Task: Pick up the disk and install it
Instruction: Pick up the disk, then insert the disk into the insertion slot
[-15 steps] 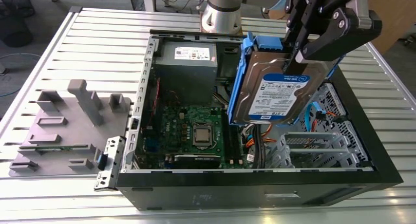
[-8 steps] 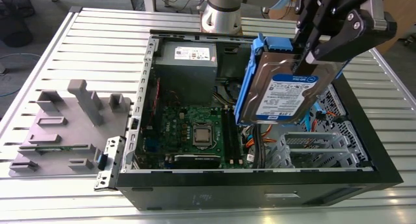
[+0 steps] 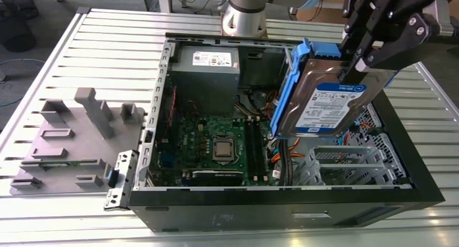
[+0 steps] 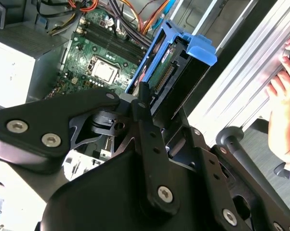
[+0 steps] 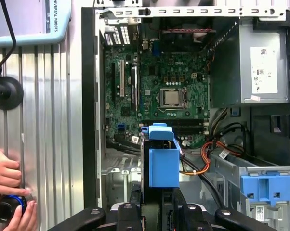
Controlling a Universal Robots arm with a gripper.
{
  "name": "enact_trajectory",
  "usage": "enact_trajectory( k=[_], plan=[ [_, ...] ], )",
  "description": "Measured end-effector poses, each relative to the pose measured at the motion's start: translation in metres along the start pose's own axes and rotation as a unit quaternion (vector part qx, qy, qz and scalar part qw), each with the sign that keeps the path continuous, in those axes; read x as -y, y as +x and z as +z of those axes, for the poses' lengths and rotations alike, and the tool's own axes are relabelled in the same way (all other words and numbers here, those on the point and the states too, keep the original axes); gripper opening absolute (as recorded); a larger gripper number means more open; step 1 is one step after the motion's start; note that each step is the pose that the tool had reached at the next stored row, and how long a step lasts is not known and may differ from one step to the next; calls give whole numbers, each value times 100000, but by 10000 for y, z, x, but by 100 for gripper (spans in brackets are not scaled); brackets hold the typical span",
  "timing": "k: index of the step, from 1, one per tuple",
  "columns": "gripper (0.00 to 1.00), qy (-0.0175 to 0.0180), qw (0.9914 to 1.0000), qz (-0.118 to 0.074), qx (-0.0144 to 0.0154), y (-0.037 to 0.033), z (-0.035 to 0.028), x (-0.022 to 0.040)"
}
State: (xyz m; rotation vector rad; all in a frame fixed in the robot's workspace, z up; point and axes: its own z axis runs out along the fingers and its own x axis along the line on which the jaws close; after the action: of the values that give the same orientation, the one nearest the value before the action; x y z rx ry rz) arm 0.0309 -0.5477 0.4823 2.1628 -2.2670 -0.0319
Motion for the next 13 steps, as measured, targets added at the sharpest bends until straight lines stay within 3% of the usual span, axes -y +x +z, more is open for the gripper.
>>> enact_trajectory(
  k=[5,13],
  plan=[
    [35,-21,100000,2,-4,13,5,39],
    [35,-21,100000,1,0,128,13,58]
  ],
)
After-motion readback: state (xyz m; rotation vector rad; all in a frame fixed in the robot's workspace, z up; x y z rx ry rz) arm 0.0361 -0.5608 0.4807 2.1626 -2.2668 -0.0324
